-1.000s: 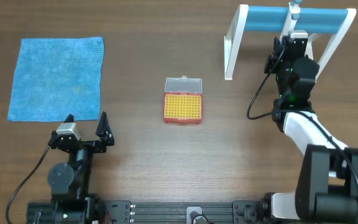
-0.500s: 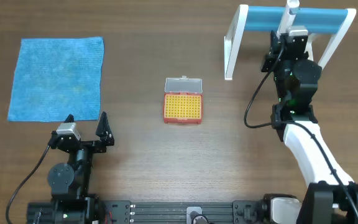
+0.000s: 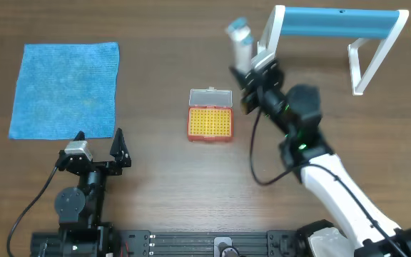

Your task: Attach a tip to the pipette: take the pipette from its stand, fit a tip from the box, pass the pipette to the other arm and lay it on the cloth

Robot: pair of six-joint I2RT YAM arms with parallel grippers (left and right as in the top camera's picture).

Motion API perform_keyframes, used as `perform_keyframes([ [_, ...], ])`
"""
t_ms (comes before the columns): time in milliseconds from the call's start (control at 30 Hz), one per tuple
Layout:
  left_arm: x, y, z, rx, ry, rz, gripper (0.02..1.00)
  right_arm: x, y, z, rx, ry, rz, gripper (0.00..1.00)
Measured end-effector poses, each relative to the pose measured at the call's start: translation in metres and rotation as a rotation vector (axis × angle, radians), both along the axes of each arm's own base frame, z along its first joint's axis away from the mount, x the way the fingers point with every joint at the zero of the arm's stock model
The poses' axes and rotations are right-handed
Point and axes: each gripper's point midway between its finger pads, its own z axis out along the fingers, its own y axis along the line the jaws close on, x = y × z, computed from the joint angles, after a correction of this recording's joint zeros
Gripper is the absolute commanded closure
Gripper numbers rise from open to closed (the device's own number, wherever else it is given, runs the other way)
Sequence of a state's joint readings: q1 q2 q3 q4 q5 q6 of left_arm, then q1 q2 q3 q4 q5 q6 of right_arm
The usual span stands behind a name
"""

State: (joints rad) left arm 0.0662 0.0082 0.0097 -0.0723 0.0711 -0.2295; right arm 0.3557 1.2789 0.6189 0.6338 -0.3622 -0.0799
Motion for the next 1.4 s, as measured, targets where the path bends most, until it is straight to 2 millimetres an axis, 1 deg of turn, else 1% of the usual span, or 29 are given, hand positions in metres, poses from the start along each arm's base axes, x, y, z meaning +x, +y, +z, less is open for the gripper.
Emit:
perform_keyframes([
  [67, 0.0, 0.0, 0.0, 0.0, 0.0, 0.0, 0.036, -0.025, 0.025, 0.004, -0.025, -0.139, 0.085, 0.93],
  [100, 0.0, 0.0, 0.0, 0.0, 0.0, 0.0, 0.036, -0.036, 0.032, 0.009, -0.022, -0.213, 0.112, 0.928],
  [133, 0.0, 0.0, 0.0, 0.0, 0.0, 0.0, 0.036, -0.059, 0.044, 0.014, -0.015, -0.338, 0.163, 0.928],
  [167, 0.0, 0.0, 0.0, 0.0, 0.0, 0.0, 0.036, -0.065, 0.047, 0.011, -0.022, -0.359, 0.178, 0.93],
  [200, 0.0, 0.0, 0.0, 0.0, 0.0, 0.0, 0.036, -0.066, 0.047, 0.006, -0.024, -0.353, 0.181, 0.93],
  [300, 0.0, 0.0, 0.0, 0.0, 0.0, 0.0, 0.036, -0.06, 0.049, -0.025, -0.043, -0.274, 0.185, 0.928],
  [333, 0.0, 0.0, 0.0, 0.0, 0.0, 0.0, 0.036, -0.059, 0.049, -0.032, -0.042, -0.254, 0.187, 0.93],
  [367, 0.0, 0.0, 0.0, 0.0, 0.0, 0.0, 0.036, -0.058, 0.05, -0.035, -0.034, -0.242, 0.188, 0.93],
  [533, 0.0, 0.0, 0.0, 0.0, 0.0, 0.0, 0.036, -0.058, 0.049, -0.026, 0.054, -0.212, 0.191, 0.928],
  [700, 0.0, 0.0, 0.0, 0.0, 0.0, 0.0, 0.036, -0.058, 0.05, -0.028, 0.111, -0.15, 0.197, 0.928],
  [933, 0.0, 0.0, 0.0, 0.0, 0.0, 0.0, 0.036, -0.046, 0.052, -0.048, 0.197, -0.075, 0.183, 0.928],
  [1133, 0.0, 0.0, 0.0, 0.0, 0.0, 0.0, 0.036, -0.033, 0.052, -0.089, 0.203, 0.049, 0.136, 0.93],
  [1200, 0.0, 0.0, 0.0, 0.0, 0.0, 0.0, 0.036, -0.029, 0.052, -0.091, 0.212, 0.062, 0.121, 0.93],
  [1400, 0.0, 0.0, 0.0, 0.0, 0.0, 0.0, 0.036, -0.022, 0.048, -0.086, 0.248, 0.069, 0.084, 0.93],
])
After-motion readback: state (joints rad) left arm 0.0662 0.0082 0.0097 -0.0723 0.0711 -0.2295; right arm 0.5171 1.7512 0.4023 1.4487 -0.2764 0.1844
